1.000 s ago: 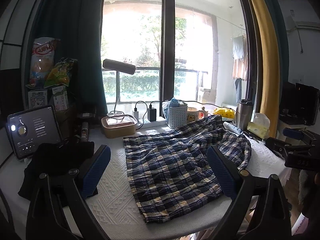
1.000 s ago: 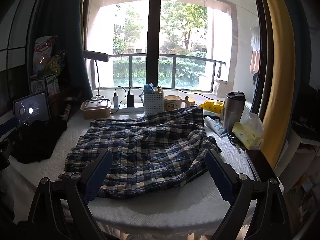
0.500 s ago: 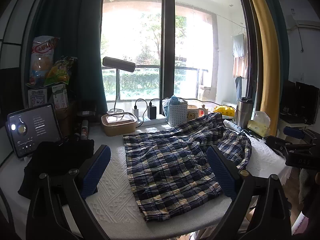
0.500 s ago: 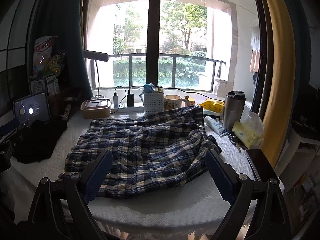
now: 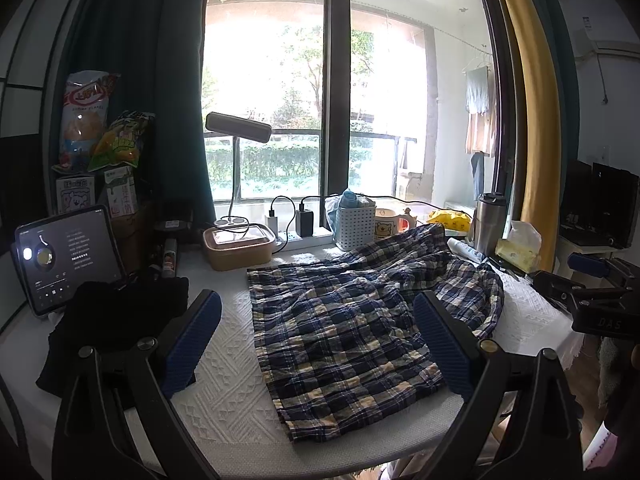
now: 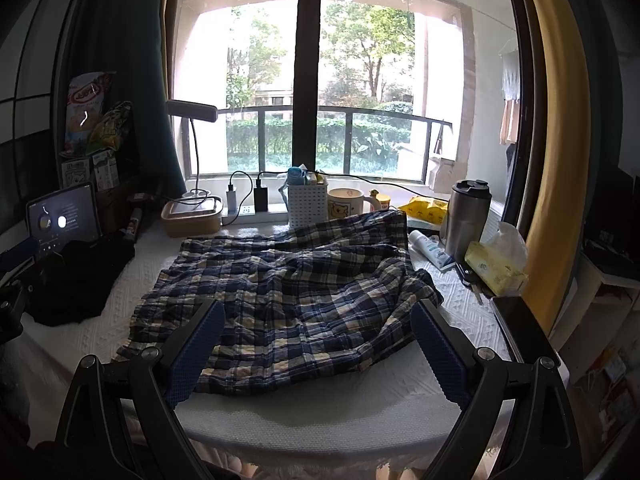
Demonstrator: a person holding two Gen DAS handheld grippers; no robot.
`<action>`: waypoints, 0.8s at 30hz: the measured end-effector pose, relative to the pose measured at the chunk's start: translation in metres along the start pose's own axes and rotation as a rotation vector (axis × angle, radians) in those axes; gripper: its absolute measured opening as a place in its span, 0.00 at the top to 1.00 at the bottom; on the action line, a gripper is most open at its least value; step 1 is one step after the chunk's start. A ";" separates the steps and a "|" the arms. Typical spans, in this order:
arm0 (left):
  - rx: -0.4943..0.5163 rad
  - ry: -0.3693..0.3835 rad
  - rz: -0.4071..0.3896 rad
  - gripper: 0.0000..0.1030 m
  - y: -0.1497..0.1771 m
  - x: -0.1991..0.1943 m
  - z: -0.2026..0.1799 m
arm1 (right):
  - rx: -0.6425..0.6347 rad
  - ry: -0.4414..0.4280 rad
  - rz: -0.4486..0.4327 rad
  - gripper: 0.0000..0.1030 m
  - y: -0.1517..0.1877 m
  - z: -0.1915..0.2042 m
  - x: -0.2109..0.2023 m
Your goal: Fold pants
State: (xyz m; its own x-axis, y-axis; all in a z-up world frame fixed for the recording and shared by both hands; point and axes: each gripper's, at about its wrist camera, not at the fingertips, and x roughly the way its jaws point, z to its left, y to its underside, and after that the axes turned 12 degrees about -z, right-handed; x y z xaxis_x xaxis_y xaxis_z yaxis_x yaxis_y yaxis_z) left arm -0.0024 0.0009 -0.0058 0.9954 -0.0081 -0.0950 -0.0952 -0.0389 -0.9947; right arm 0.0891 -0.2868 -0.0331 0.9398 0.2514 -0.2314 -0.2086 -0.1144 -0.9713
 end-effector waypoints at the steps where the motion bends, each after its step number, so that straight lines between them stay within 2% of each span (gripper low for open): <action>1: -0.001 0.000 0.001 0.07 0.000 0.000 0.000 | 0.000 0.000 0.000 0.07 0.000 0.000 0.000; 24: 0.001 0.001 0.004 0.07 0.001 0.000 0.000 | 0.001 0.001 0.005 0.07 0.002 -0.002 -0.001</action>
State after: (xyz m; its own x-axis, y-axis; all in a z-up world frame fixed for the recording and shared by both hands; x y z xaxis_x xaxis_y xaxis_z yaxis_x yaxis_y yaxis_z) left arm -0.0023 0.0007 -0.0066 0.9951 -0.0097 -0.0986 -0.0989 -0.0377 -0.9944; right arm 0.0884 -0.2887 -0.0350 0.9391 0.2499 -0.2358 -0.2131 -0.1147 -0.9703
